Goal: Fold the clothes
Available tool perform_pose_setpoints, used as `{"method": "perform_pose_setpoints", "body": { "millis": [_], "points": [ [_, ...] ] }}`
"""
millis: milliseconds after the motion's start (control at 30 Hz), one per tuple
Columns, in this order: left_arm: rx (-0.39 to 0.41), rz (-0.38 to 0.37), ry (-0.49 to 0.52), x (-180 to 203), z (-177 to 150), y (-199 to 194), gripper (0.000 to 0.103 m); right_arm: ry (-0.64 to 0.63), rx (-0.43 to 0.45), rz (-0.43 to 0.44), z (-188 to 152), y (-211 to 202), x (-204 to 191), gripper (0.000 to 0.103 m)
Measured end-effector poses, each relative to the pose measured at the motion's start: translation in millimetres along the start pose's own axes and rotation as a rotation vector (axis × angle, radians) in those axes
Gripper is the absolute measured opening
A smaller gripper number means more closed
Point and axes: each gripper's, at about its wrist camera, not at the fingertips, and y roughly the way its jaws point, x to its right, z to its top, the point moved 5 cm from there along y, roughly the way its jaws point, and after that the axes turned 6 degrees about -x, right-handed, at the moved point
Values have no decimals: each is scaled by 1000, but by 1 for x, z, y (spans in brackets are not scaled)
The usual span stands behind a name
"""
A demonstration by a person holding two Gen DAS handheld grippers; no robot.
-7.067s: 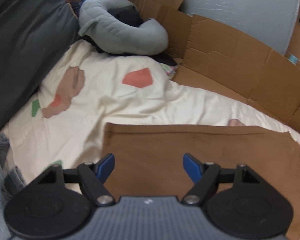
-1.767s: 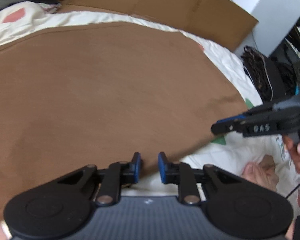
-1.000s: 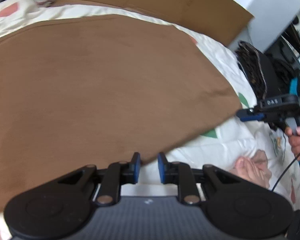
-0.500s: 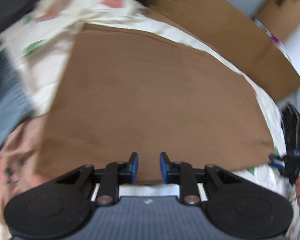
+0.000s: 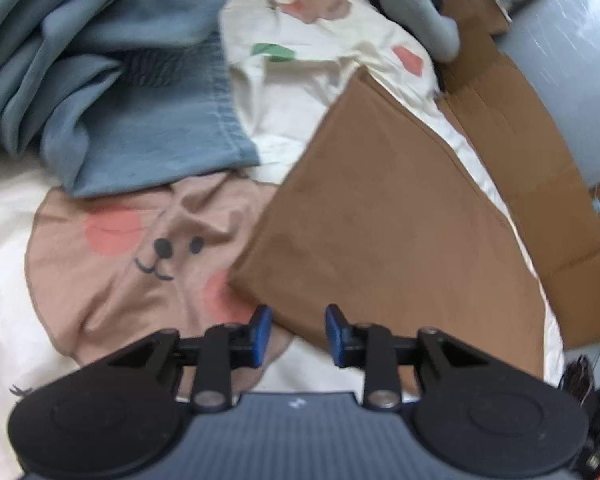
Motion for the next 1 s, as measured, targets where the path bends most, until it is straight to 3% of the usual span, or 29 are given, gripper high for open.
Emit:
{"method": "perform_pose_setpoints", "body": {
  "millis": [233, 433, 500, 533, 633, 1000],
  "points": [
    [47, -98, -153, -27, -1, 8, 39, 0, -2, 21, 1, 1, 2, 27],
    [102, -155, -159, -30, 11, 10, 36, 9, 13, 37, 4, 4, 1, 23],
    [105, -163, -170, -32, 14, 13, 25, 3, 16, 31, 4, 5, 0, 10],
    [102, -160, -178, -34, 14, 14, 13, -5, 18, 25, 5, 5, -1, 7],
    [107, -176, -183, -34, 13, 10, 7, -17, 30, 6, 7, 2, -5, 4],
    [114, -210, -220, -26, 13, -14, 4, -34, 83, -47, 22, -17, -10, 3]
  ]
}}
